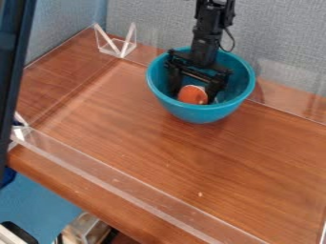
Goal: Put the mushroom in the blue bowl
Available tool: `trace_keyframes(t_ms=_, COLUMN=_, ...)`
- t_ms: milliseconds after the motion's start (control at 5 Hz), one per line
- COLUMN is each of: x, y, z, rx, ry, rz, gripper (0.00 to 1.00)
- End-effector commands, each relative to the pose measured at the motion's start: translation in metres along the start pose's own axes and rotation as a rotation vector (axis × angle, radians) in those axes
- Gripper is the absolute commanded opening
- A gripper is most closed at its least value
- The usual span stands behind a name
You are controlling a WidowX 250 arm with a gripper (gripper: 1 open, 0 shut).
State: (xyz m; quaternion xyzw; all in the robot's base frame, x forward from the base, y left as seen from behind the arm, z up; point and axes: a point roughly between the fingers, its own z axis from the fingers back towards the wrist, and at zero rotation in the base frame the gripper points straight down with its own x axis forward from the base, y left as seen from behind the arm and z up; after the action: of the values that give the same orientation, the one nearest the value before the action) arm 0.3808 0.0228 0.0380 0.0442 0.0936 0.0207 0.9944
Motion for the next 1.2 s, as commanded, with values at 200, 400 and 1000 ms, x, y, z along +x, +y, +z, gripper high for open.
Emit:
trace_keyframes(t_ms=200, x=-0.003, y=0.001, z=0.054, rx=0.012, ry=-0.125, rz=0.013, gripper=1.00)
trace_keyframes(t_ms=400, x=-0.004, y=0.001, z=0.056, rx=0.013, ry=-0.129, rz=0.019, gripper=1.00)
trace_keyframes(t_ms=1000, x=-0.003, y=0.000, z=0.056, rx=0.015, ry=-0.130, rz=0.032, gripper=0.00)
